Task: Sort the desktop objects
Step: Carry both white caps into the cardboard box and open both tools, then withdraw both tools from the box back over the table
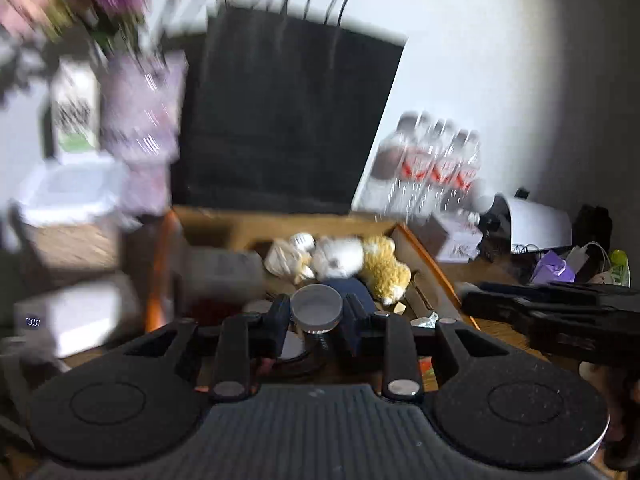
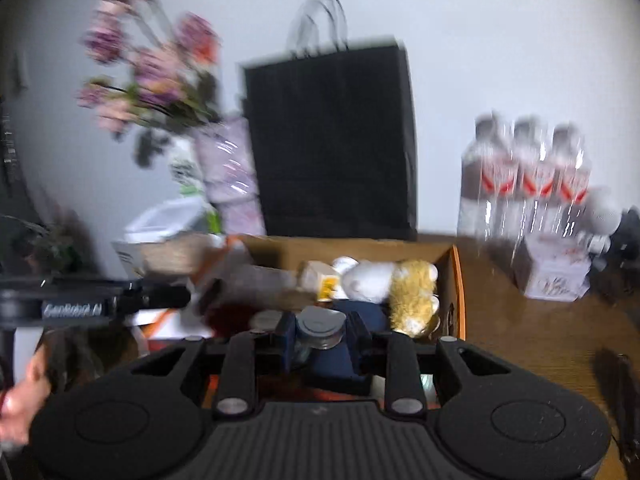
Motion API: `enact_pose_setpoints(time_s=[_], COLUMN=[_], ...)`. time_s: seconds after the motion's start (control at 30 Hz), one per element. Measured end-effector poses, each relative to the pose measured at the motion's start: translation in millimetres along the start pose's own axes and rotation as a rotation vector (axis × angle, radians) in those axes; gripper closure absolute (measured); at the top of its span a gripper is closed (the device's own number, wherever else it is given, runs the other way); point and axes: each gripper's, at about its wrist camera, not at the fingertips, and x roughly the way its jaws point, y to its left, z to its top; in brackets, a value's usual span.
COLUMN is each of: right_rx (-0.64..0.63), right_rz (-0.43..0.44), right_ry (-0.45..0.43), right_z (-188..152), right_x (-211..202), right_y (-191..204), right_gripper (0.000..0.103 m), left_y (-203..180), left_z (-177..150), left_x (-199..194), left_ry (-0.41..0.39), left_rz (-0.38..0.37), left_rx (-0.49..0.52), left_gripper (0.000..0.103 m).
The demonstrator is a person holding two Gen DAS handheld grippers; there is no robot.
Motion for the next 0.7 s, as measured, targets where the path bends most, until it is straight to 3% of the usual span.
enact_pose_setpoints(time_s=[0.07,0.27,0.37,0.53,0.67,0.7], right_rx=[0.032,0.022,0.007,0.006,-0.006,-0.008], right_rz=[-0.018,-0.127,-0.123,-0.113,-0.106,-0.107], right_ry=[0.069,0.237,0.228,0.149,0.106,0.097], right_z=[6.7,4.1,4.5,16.7,27.7,28.8], right_x=[32.9,101.0,103.3,86.2,65.2,58.5], right_y=[-13.2,-29.4,-30.4,-31.1,-24.9,-21.6], right_gripper=[0.077,0.076,0.069,0.059,0.048,0.046], left_y=[4.1,9.1,14.3,9.6,5.0,4.2], left_z=[8.5,22.2,25.1,37.2,46.6,47.6], left_x=[32.9,121.5,139.6,127.2,101.5,93.3], left_ry=[0.043,0.187,0.228,0.154,0.096,0.085], left_rz=[-0.012,0.047,0.037,0.066,0.099,0.117], left_rx=[-0.031,-0.063,-0.086,-0.056,-0.027,-0.024], left_gripper=[0.074,0.073,0.073,0.031,0.023,0.015])
